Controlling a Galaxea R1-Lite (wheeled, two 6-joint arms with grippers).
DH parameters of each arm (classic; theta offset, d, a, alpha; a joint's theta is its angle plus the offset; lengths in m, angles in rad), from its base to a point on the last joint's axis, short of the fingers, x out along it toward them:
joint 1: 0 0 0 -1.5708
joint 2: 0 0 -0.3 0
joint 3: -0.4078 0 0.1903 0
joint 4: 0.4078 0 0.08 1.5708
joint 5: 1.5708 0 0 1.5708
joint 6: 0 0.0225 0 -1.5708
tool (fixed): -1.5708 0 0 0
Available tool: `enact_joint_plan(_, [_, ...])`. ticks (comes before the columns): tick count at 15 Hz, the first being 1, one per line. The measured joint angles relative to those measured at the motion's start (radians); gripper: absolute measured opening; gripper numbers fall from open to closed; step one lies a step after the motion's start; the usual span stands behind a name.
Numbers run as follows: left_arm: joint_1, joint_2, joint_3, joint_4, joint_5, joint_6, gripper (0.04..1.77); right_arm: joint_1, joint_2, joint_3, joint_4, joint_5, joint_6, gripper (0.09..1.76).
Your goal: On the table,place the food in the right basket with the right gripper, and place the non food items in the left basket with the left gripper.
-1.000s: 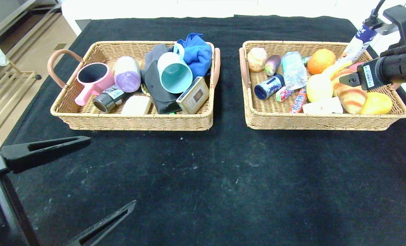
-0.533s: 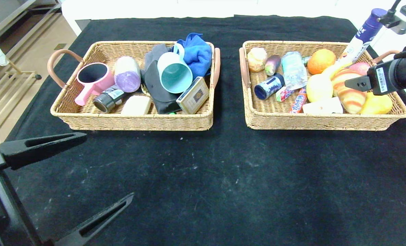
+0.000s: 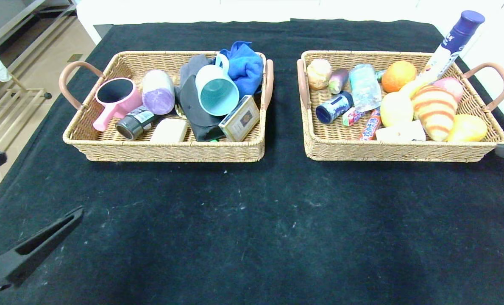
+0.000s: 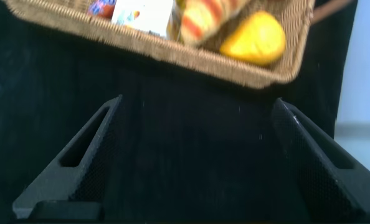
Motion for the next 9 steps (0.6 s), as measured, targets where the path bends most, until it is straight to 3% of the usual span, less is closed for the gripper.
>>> enact_joint_plan(2, [0.059, -0.085, -0.039, 0.183, -0.004, -0.004, 1.72, -0.043, -0.126, 0.033, 0.109, 0.056, 0.0, 1.7])
enact_joint_plan(5, [0.175, -0.213, -0.169, 0.446, -0.029, -0.031, 1.72, -0.064, -0.315, 0.042, 0.263, 0.086, -0.001, 1.7])
enact_joint_plan(7, [0.25, -0.29, -0.255, 0.566, -0.077, -0.036, 1.72, -0.072, -0.44, 0.04, 0.354, 0.091, -0.004, 1.7])
enact_joint_plan(9, [0.316, -0.357, -0.335, 0.676, -0.176, -0.038, 1.72, -0.083, -0.553, 0.022, 0.463, 0.094, 0.003, 1.7])
